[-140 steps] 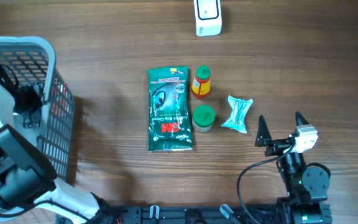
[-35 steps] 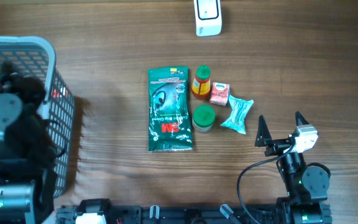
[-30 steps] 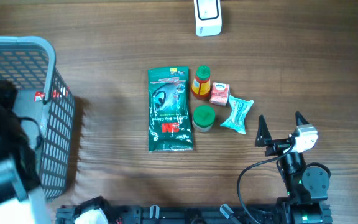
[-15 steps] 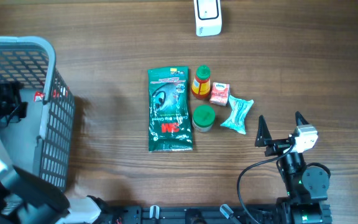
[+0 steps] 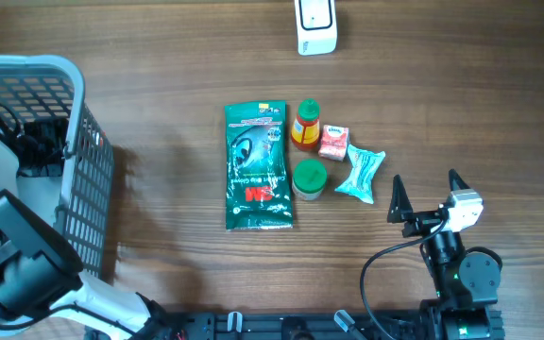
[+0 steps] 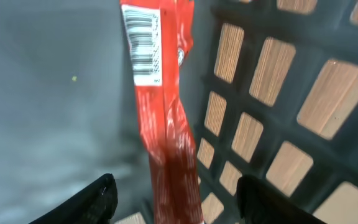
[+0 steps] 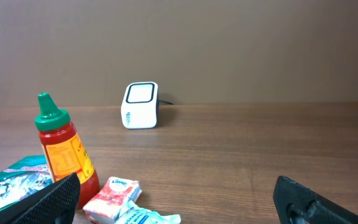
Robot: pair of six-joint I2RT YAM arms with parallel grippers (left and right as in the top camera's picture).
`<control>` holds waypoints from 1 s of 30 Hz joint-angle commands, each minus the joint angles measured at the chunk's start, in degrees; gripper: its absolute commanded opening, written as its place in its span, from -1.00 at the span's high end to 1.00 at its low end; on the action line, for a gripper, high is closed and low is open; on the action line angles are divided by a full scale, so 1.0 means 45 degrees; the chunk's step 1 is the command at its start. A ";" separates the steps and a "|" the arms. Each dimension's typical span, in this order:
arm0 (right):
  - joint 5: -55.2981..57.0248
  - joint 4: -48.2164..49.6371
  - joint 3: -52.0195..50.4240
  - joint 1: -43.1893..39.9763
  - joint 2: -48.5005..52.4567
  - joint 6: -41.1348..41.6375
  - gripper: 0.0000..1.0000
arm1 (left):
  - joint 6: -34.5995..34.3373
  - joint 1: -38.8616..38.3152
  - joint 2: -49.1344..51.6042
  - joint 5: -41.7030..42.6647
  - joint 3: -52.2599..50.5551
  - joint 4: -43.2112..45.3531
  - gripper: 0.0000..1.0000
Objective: Scan the item barcode
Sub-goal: 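Return the left gripper into the basket and grasp the red snack bar, then carry the red snack bar out and lay it right of the wipes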
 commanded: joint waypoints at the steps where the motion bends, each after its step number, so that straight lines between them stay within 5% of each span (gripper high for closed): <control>1: 0.0126 0.0044 -0.0015 0.0053 -0.0019 -0.0131 -1.00 | -0.0345 -0.0248 0.0510 -0.0131 -0.0306 0.0257 -0.29; 6: 0.0126 0.0044 -0.0015 0.0053 -0.0019 -0.0136 -0.99 | -0.0350 -0.0797 0.0850 -0.0136 -0.0743 0.1005 -0.10; 9: 0.0126 0.0044 -0.0015 0.0053 -0.0019 -0.0131 -1.00 | -0.0335 -0.0967 0.0879 -0.1287 -0.0918 0.1044 0.53; 10: 0.0126 0.0044 -0.0015 0.0053 -0.0019 -0.0131 -1.00 | -0.0335 -0.0976 0.0874 -0.2127 -0.0913 0.0845 0.92; 17: 0.0126 0.0044 -0.0015 0.0053 -0.0019 -0.0136 -0.99 | 0.0243 -0.0029 -0.1044 -0.1977 -0.0719 0.0199 0.92; 23: 0.0126 0.0044 -0.0015 0.0053 -0.0019 -0.0131 -0.99 | 0.1734 0.0063 -0.7101 -0.1894 -0.0452 -0.0024 0.92; 30: 0.0126 0.0044 -0.0015 0.0053 -0.0019 -0.0136 -0.99 | 0.2399 -0.3871 -1.2973 -0.1889 -0.0457 -0.0005 0.92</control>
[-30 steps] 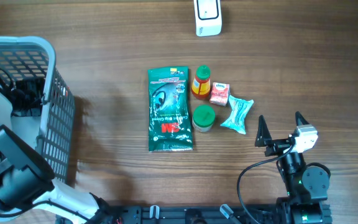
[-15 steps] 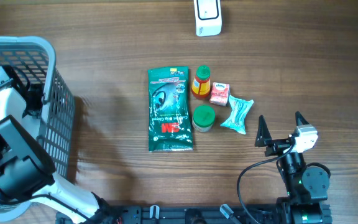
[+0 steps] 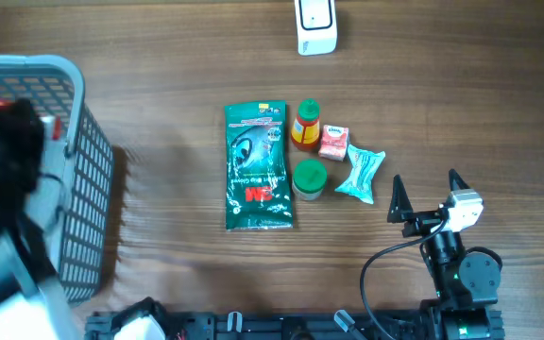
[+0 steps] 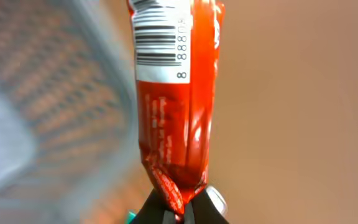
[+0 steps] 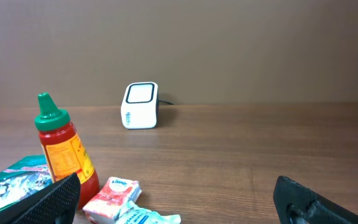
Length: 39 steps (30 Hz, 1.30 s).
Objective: Scan the item barcode
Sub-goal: 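Carry the red snack bar out and lay it right of the wipes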
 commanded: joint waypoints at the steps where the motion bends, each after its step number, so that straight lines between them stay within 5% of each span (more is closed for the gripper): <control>1: 0.0126 0.0044 -0.0015 0.0053 -0.0019 -0.0136 -1.00 | 0.0743 -0.2783 -0.1656 0.0029 0.0024 0.0019 0.92; 5: 0.0126 0.0044 -0.0015 0.0053 -0.0019 -0.0136 -1.00 | 0.2273 -0.6722 -0.1773 0.0039 0.0024 0.0967 0.92; 8: 0.0126 0.0044 -0.0015 0.0053 -0.0019 -0.0131 -1.00 | 0.4755 -1.0282 -0.0282 0.0034 0.0024 0.2045 0.92; 14: 0.0126 0.0044 -0.0015 0.0053 -0.0019 -0.0131 -0.99 | 0.6232 -1.4678 0.4731 -0.0131 0.0024 0.4551 0.92; 23: 0.0126 0.0044 -0.0015 0.0053 -0.0019 -0.0131 -0.99 | 0.6300 -1.6631 1.0336 -0.0170 0.0024 0.6688 0.92; 31: 0.0126 0.0044 -0.0015 0.0053 -0.0019 -0.0136 -1.00 | 0.5897 -1.7039 1.1584 -0.0277 0.0024 0.7475 0.92; 39: 0.0126 0.0044 -0.0015 0.0053 -0.0019 -0.0131 -1.00 | 0.1802 -1.7063 1.2721 -0.1394 0.0024 1.0438 0.92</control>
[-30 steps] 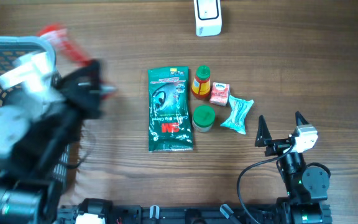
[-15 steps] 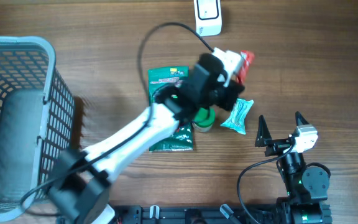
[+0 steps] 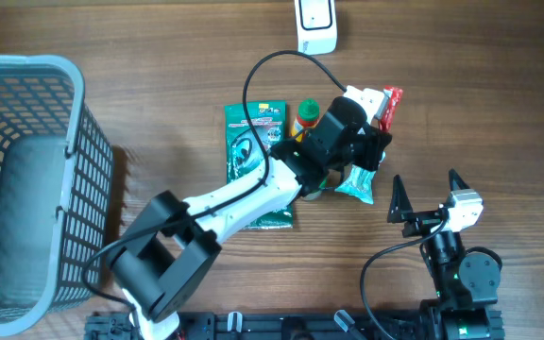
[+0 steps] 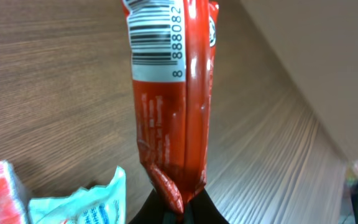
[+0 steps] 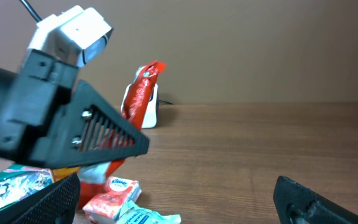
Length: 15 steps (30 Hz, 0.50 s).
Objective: Scan the item barcode
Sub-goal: 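Carry the red snack bar out and lay it right of the wipes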
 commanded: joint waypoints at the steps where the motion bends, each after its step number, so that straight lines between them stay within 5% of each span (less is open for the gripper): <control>1: 0.0126 0.0044 -0.0015 0.0053 -0.0019 -0.0131 -1.00 | -0.2535 -0.0063 0.0986 -0.0408 0.0005 0.0748 0.92; 6: 0.0126 0.0044 -0.0015 0.0053 -0.0019 -0.0131 -1.00 | -0.2739 -0.0525 0.1350 -0.0039 0.0010 0.0933 0.81; 11: 0.0126 0.0044 -0.0015 0.0053 -0.0019 -0.0131 -1.00 | -0.2730 -0.0384 0.1064 -0.0024 0.0010 0.0816 0.21; 15: 0.0126 0.0044 -0.0015 0.0053 -0.0019 -0.0131 -1.00 | -0.1831 0.0053 0.0393 -0.0452 0.0267 -0.0185 0.35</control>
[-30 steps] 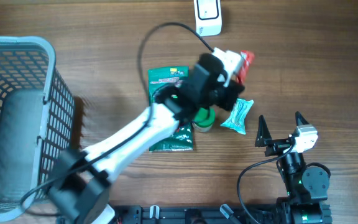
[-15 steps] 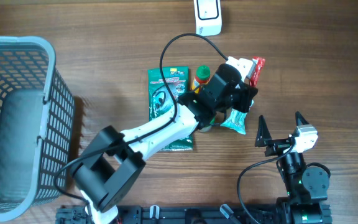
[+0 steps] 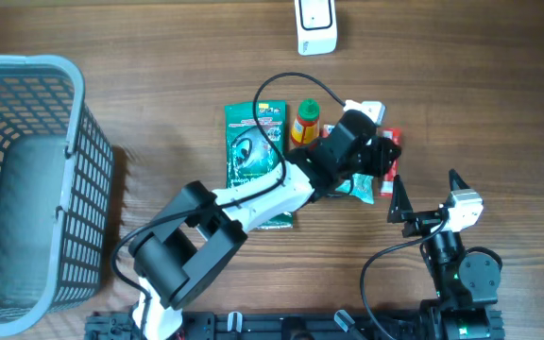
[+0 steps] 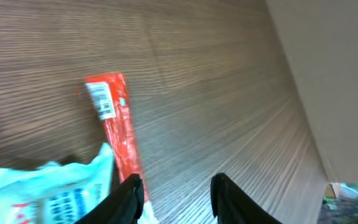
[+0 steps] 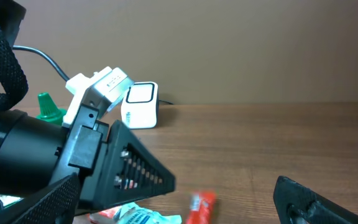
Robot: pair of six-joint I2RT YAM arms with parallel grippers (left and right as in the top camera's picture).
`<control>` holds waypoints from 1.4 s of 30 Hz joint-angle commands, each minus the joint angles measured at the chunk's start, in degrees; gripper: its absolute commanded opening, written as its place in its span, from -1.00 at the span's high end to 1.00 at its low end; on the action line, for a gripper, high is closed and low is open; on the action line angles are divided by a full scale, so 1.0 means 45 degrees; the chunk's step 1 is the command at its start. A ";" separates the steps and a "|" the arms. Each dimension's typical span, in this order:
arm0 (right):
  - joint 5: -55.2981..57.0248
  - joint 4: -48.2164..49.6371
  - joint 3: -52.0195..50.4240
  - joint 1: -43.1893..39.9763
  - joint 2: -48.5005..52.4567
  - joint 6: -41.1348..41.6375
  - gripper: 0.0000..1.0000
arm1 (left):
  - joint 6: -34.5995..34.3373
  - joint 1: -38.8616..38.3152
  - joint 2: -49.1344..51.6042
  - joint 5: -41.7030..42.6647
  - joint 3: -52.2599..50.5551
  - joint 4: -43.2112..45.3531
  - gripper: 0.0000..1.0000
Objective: Scan the item barcode
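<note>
The red snack packet (image 4: 112, 122) lies flat on the wooden table, barcode end away from the camera, right beside a teal tissue packet (image 4: 48, 190). It also shows in the overhead view (image 3: 388, 176) and the right wrist view (image 5: 200, 208). My left gripper (image 4: 178, 194) hovers just over its near end, open, with nothing between the fingers. The white scanner (image 3: 315, 26) stands at the far table edge. My right gripper (image 3: 428, 194) rests open near the front right.
A grey basket (image 3: 26, 179) stands at the left. In the middle are a green glove pack (image 3: 256, 165), a ketchup bottle (image 3: 306, 121), a small pink box and a green-lidded jar, partly under my left arm.
My left gripper held the red packet in the air right of the ketchup bottle. Now it is open and the packet lies on the table beside the teal packet.
My left gripper stood open round the red packet inside the basket. Then it was shut on the packet's end, above the basket. Then it held it over the item group below the scanner. Now the packet lies released on the table; my right arm has not moved.
</note>
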 commanded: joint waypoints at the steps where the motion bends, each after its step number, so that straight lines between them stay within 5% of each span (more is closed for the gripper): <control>1: 0.0126 0.0044 -0.0015 0.0053 -0.0019 -0.0131 -1.00 | 0.1059 0.0466 -0.1049 -0.0641 0.0335 -0.0937 0.43; 6: 0.0126 0.0044 -0.0015 0.0053 -0.0019 -0.0136 -0.99 | 0.2725 0.0981 -0.2691 -0.1345 0.1326 -0.3711 0.92; 14: 0.0126 0.0044 -0.0015 0.0053 -0.0019 -0.0131 -0.99 | 0.5615 0.1977 -0.7529 -0.6533 0.3191 -0.8490 0.92; 22: 0.0126 0.0044 -0.0015 0.0053 -0.0019 -0.0131 -0.99 | 0.4119 0.3084 -1.2871 -1.1040 0.3186 -1.5368 0.92; 26: 0.0126 0.0044 -0.0015 0.0053 -0.0019 -0.0131 -0.99 | 0.1831 0.3084 -1.4979 -1.0569 0.3186 -1.8744 0.48; 28: 0.0126 0.0044 -0.0015 0.0053 -0.0019 -0.0136 -1.00 | 0.0753 0.3084 -1.5727 -0.9904 0.3186 -2.0317 -0.03; 30: 0.0126 0.0044 -0.0015 0.0053 -0.0019 -0.0131 -0.99 | -0.0185 0.3084 -1.6470 -0.9136 0.3186 -2.2221 -0.93; 42: 0.0126 0.0049 -0.0015 0.0053 -0.0019 -0.0141 -0.99 | -0.0457 0.3084 -1.6917 -0.8398 0.3147 -2.2979 -1.00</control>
